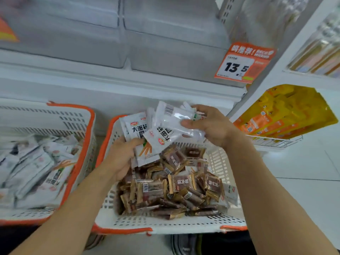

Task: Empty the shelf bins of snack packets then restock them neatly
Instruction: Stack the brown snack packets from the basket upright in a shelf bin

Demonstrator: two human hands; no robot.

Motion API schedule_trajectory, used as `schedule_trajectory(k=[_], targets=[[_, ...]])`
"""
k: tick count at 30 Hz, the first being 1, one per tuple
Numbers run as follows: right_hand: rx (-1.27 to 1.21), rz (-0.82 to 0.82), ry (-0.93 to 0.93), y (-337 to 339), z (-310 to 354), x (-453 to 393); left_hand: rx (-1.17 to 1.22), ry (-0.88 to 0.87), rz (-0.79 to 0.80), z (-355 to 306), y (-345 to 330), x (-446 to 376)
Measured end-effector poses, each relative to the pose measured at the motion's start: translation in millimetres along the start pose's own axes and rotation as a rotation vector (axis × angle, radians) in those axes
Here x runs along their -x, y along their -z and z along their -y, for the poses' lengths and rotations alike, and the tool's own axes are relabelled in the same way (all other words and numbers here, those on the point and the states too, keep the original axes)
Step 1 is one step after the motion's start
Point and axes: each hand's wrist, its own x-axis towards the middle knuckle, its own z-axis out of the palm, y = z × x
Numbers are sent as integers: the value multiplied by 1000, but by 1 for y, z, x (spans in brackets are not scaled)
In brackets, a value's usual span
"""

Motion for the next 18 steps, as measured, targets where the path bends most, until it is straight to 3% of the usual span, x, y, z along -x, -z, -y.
schedule_trajectory(k=[3, 7, 11, 13, 18], targets=[[-388, 31, -94, -53, 6, 7, 230, 25, 84, -24, 23, 24], [-583, 21, -254, -128, 5, 15, 414, -39, 127, -50, 51, 43], [-300, -55, -189, -200, -2, 3, 521, -149, 55, -74, 86, 57], [-78, -83, -144, -235, 0, -5, 466, -209, -29, -87, 109, 70], [281, 215, -70, -304, 16, -9, 16, -309, -548, -93, 203, 59]])
